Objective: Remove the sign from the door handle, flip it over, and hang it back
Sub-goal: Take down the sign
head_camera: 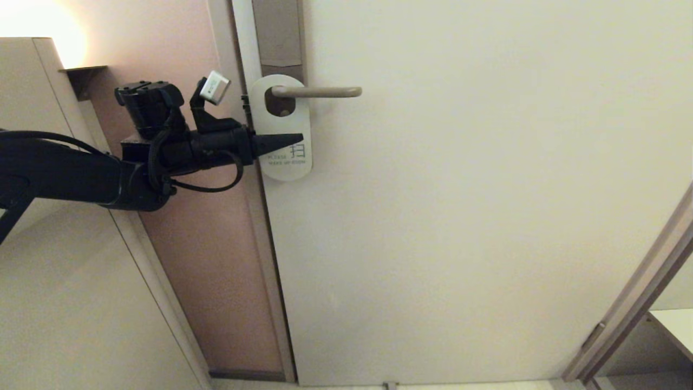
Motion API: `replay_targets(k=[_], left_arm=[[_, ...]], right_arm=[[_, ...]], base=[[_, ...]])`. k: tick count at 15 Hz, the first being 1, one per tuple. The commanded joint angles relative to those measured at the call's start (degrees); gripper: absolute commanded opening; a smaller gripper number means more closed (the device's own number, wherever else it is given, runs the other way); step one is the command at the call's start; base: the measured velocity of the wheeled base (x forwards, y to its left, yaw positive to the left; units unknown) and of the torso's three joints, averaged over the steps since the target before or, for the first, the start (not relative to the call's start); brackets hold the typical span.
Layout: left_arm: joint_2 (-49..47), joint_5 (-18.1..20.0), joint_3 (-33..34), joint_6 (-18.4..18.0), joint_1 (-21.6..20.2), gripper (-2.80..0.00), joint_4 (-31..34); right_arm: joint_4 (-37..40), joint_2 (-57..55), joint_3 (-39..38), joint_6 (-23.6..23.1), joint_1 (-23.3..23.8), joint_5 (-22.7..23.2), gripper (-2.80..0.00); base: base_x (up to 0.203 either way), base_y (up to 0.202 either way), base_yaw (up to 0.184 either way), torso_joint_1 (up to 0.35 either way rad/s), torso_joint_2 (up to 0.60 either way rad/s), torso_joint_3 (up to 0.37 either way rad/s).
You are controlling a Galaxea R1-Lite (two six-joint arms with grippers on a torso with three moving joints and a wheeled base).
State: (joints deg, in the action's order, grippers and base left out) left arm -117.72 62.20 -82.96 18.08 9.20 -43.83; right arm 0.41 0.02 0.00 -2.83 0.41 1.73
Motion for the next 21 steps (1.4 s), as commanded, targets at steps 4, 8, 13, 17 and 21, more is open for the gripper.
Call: replay_targets(k=[4, 8, 13, 17, 21], left_arm=[[0.6, 0.6, 0.0, 1.7, 0.0, -2.80, -1.6], [2.3, 0.7, 0.1, 1.8, 0.4, -2.80, -1.6], [3.2, 0.7, 0.3, 1.8, 0.4, -2.80, -1.5], [3.4, 0.8, 0.4, 1.7, 0.4, -2.80, -1.6], [3.8, 1.1, 0.4, 1.7, 0.7, -2.80, -1.6]], right_arm=[[0.0, 0.0, 0.0, 0.0, 0.0, 0.0, -2.80], [0.0, 0.0, 0.0, -0.1, 0.0, 0.0, -2.80], [0.0, 0.0, 0.0, -0.1, 0.0, 0.0, -2.80], [0.0, 0.0, 0.0, -0.1, 0.0, 0.0, -2.80], [0.0, 0.0, 0.0, 0.0, 0.0, 0.0, -2.80]], base=[[0.000, 0.000, 0.000, 0.000, 0.00, 0.000], [0.000, 0.000, 0.000, 0.000, 0.00, 0.000], [0.000, 0.000, 0.000, 0.000, 0.00, 0.000], [0.000, 0.000, 0.000, 0.000, 0.00, 0.000], [0.000, 0.000, 0.000, 0.000, 0.00, 0.000]])
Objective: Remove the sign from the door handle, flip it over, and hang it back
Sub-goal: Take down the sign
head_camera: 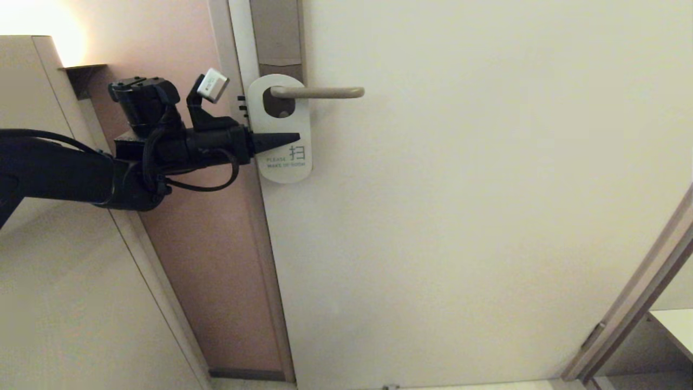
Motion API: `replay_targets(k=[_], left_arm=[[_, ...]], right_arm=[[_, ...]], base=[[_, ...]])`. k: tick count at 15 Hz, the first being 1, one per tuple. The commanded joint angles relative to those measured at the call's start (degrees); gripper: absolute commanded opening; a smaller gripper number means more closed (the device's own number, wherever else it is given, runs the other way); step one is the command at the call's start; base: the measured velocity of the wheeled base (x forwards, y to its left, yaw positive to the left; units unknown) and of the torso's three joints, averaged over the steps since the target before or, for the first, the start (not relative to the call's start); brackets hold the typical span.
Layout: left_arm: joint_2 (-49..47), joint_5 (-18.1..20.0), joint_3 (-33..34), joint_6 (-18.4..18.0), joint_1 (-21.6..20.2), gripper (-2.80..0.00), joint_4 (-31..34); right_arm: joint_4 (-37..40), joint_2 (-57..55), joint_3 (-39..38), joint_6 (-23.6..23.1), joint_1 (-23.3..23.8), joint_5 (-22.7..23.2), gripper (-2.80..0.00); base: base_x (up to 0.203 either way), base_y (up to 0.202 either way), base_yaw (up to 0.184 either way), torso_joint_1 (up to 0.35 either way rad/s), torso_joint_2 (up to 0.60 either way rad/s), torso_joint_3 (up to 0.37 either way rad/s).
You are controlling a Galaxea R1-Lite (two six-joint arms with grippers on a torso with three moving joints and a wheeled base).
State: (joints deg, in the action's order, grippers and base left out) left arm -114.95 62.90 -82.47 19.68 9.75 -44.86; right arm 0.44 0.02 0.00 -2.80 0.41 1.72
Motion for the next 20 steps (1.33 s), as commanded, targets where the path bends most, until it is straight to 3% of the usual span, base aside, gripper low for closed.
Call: replay_targets(k=[1, 20], left_arm=[[1.0, 0.4, -0.1, 0.0, 0.3, -2.80, -0.6], [2.5, 0.4, 2.0, 0.1, 1.2, -2.80, -2.4]], right_arm=[[0.0, 0.0, 0.0, 0.0, 0.0, 0.0, -2.80], [0.0, 0.0, 0.0, -0.1, 0.0, 0.0, -2.80]], base=[[0.000, 0.000, 0.000, 0.000, 0.00, 0.000], [0.000, 0.000, 0.000, 0.000, 0.00, 0.000]])
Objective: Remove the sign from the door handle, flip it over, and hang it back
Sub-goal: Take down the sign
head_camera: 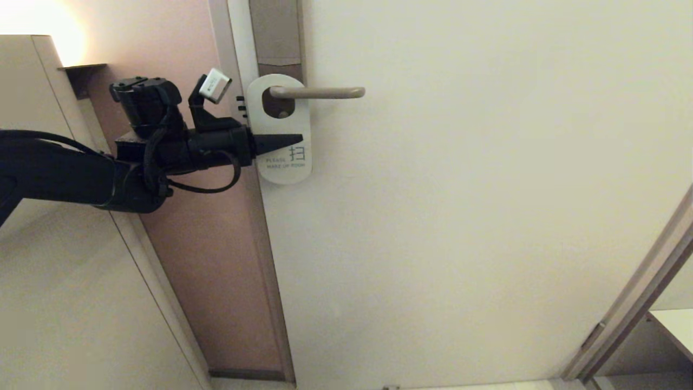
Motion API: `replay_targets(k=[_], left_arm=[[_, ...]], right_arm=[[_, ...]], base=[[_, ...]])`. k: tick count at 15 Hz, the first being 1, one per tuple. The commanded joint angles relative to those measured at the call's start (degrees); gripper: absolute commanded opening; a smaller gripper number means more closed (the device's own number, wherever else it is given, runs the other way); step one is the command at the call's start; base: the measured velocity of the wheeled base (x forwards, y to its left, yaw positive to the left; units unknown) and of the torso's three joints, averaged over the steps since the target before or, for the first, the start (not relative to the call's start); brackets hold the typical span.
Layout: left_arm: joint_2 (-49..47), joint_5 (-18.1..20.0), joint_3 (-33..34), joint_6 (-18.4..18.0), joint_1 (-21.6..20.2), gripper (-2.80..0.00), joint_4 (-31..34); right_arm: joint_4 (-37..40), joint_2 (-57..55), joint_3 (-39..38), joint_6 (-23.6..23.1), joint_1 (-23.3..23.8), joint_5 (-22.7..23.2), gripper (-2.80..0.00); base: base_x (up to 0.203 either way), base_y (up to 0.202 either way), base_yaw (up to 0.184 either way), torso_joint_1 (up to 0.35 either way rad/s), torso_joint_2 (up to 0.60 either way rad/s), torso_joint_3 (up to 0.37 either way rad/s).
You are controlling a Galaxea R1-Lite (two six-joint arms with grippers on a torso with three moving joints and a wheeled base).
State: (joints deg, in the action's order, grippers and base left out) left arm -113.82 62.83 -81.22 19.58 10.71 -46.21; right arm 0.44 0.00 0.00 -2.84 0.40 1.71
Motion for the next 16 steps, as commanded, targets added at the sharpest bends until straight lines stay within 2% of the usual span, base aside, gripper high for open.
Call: replay_targets(k=[1, 8, 16], left_arm=[[1.7, 0.5, 2.0, 0.1, 0.3, -2.80, -1.1], [2.6, 0.5, 7.3, -0.3, 0.2, -2.80, -3.0], [2.3, -0.4, 9.6, -0.2, 0.1, -2.80, -3.4]], right_arm=[[0.0, 0.0, 0.0, 0.0, 0.0, 0.1, -2.80], [0.0, 0.0, 0.0, 0.0, 0.0, 0.1, -2.80], [0.0, 0.0, 0.0, 0.0, 0.0, 0.1, -2.80]], base=[[0.000, 0.000, 0.000, 0.000, 0.00, 0.000], [0.000, 0.000, 0.000, -0.003, -0.01, 0.005], [0.000, 0.000, 0.000, 0.000, 0.00, 0.000]])
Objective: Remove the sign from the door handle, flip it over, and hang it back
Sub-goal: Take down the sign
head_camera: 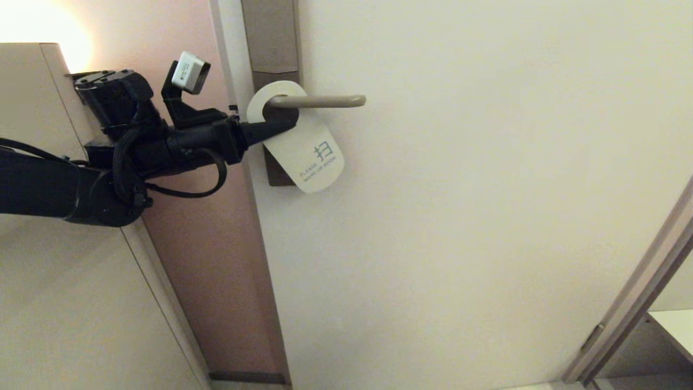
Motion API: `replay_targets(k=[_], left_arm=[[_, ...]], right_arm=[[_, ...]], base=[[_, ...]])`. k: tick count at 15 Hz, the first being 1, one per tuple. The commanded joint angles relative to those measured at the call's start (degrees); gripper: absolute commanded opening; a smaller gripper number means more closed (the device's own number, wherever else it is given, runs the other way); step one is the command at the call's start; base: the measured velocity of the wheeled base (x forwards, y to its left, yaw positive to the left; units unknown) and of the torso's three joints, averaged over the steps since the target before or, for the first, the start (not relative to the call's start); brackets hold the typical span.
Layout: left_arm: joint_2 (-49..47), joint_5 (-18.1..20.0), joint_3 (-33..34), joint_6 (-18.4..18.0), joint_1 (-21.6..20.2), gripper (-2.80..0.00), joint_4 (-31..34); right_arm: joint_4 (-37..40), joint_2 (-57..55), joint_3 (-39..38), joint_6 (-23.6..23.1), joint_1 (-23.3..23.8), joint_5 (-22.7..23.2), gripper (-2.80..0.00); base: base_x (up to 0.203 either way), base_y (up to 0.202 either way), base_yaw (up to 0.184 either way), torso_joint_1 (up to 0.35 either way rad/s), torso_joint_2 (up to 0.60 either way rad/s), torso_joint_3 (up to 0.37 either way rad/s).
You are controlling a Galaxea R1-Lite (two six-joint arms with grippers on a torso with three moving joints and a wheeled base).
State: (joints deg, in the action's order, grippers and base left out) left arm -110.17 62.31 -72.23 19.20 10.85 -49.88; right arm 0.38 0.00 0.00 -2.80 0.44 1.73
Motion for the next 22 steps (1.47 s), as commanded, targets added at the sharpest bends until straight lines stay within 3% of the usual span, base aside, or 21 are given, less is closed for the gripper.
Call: replay_targets(k=[1, 6, 12, 16, 17, 22], left_arm=[[-1.5, 0.0, 1.3, 0.0, -0.2, -2.80, 0.2], [-1.8, 0.0, 5.6, -2.2, -0.2, -2.80, -1.1], [-2.0, 0.0, 11.3, -2.2, -0.1, -2.80, -6.9], [-2.1, 0.0, 11.4, -2.2, -0.2, -2.80, -7.3], [-2.2, -0.1, 11.4, -2.2, -0.2, 0.00, -7.3], [-2.4, 0.2, 11.3, -1.9, -0.3, 0.00, -7.3]], right_arm=[[0.1, 0.0, 0.0, -0.1, -0.1, 0.0, -2.80], [0.1, 0.0, 0.0, 0.0, 0.0, 0.0, -2.80], [0.1, 0.0, 0.0, 0.0, 0.0, 0.0, -2.80], [0.1, 0.0, 0.0, 0.0, -0.1, 0.0, -2.80], [0.1, 0.0, 0.0, 0.0, 0.0, 0.0, -2.80], [0.1, 0.0, 0.0, 0.0, 0.0, 0.0, -2.80]], base=[[0.000, 0.000, 0.000, 0.000, 0.00, 0.000], [0.000, 0.000, 0.000, 0.000, 0.00, 0.000], [0.000, 0.000, 0.000, 0.000, 0.00, 0.000], [0.000, 0.000, 0.000, 0.000, 0.00, 0.000], [0.000, 0.000, 0.000, 0.000, 0.00, 0.000], [0.000, 0.000, 0.000, 0.006, 0.01, -0.005]])
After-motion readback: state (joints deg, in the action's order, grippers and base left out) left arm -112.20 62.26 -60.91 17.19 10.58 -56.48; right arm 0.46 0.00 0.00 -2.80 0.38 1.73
